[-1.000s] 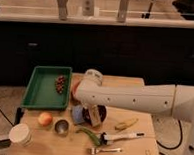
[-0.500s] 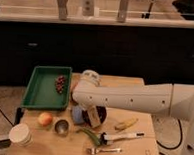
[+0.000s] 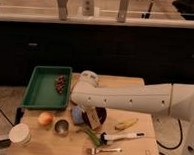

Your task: Place eraser in metal cup

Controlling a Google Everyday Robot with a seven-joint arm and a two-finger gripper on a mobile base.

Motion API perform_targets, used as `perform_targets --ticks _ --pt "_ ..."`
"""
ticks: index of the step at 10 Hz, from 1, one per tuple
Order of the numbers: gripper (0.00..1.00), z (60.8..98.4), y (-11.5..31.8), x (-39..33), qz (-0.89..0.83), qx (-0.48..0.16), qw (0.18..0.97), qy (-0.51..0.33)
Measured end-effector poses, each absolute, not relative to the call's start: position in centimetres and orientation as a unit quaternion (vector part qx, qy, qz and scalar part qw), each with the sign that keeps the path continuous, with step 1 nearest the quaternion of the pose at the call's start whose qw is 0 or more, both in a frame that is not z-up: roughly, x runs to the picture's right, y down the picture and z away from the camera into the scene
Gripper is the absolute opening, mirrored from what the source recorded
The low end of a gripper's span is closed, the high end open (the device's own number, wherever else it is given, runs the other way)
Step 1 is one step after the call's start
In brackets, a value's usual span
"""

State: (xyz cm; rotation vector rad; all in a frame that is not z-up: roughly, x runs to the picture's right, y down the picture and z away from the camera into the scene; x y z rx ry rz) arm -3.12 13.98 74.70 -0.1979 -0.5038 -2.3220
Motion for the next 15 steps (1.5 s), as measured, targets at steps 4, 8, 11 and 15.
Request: perform_targets --ticks 4,8,11,15 --pt "0.06 74.3 14.4 -3.5 -0.910 -0.079 0.354 -0.201" --pt "0.06 73.8 15.0 -4.9 -0.918 -0.077 0.328 -0.208" --pt "0.00 73.8 15.1 -6.4 -0.924 -0.075 0.311 -0.211" --pt "0.00 73.6 15.5 -8.2 -0.930 -0.071 0.291 -0.214"
